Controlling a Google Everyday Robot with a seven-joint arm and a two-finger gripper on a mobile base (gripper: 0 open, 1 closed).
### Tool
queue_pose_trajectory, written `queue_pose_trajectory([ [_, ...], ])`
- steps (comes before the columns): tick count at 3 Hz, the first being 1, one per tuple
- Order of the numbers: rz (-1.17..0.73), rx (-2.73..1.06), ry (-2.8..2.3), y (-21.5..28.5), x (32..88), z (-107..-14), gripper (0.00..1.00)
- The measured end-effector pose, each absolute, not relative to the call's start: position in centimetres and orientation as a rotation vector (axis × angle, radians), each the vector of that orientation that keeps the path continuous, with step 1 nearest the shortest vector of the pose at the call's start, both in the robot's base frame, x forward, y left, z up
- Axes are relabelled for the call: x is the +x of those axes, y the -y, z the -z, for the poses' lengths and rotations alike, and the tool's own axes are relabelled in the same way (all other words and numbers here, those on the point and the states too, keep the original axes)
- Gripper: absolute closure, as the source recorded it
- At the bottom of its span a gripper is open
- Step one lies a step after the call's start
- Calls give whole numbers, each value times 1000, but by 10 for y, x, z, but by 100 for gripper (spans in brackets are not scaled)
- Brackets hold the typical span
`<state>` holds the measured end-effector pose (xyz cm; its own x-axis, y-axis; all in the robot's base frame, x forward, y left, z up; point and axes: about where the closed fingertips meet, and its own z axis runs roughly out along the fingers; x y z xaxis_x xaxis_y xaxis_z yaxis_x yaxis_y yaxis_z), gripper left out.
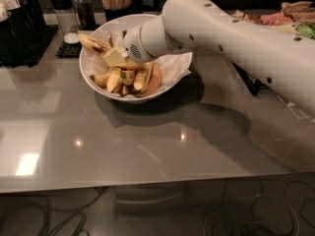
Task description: Pick banana from white bowl
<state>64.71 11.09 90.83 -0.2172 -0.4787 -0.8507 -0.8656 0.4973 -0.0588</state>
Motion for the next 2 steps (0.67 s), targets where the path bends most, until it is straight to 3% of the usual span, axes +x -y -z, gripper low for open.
queue_pose_trajectory([
  [1, -513, -1200, -1875, -95, 643, -909, 100],
  [2, -541, -1311, -1814, -73, 638, -927, 100],
])
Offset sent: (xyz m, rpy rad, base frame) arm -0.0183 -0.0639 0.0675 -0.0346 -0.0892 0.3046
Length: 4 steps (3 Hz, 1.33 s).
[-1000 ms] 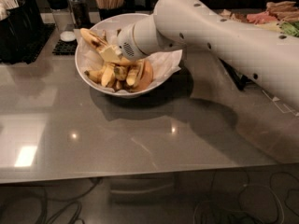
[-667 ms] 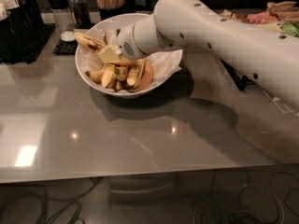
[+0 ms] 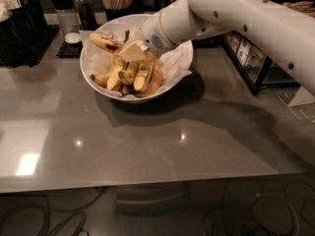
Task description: Pick banana from white bowl
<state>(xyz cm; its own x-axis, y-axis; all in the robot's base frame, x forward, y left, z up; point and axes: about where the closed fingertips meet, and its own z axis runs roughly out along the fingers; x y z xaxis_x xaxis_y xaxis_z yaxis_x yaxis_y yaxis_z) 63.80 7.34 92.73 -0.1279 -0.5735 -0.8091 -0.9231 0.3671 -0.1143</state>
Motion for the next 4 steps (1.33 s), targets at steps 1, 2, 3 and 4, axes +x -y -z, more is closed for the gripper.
queue_pose_trajectory([
  [1, -673, -1393, -1666, -61, 630, -969, 100],
  [2, -871, -1435, -1523, -44, 598, -1001, 100],
  [3, -1039, -1359, -1386, -14, 554, -1033, 100],
  [4, -1059, -1294, -1392, 10, 545, -1038, 100],
])
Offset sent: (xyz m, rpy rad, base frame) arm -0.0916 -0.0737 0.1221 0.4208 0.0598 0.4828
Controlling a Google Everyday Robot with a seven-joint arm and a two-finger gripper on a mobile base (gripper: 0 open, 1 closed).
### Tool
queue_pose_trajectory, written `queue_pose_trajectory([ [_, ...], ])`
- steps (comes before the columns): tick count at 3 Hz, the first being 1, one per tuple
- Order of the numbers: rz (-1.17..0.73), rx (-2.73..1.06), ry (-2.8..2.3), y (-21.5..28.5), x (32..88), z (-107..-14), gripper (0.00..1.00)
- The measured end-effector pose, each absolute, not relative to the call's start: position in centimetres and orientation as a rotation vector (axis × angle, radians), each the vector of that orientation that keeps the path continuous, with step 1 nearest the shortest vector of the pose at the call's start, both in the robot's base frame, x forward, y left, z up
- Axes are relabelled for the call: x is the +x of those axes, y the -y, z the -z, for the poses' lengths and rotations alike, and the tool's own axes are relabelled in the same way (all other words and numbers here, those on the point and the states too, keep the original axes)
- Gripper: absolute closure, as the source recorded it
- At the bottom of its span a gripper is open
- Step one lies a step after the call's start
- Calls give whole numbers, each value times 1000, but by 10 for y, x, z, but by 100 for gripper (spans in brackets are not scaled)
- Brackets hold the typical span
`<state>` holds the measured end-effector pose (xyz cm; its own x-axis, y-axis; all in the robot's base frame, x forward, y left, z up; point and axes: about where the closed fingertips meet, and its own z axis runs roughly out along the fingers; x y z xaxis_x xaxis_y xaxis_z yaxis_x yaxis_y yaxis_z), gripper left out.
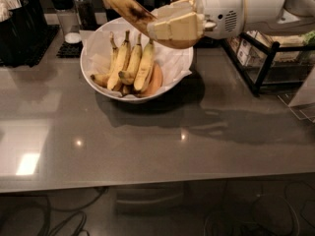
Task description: Pick banana from white bowl
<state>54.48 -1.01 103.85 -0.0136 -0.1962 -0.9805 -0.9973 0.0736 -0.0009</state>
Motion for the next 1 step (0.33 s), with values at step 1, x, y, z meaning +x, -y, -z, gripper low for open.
queue_pose_trajectory([
  [1, -1059, -1294, -1392, 10, 545, -1039, 100],
])
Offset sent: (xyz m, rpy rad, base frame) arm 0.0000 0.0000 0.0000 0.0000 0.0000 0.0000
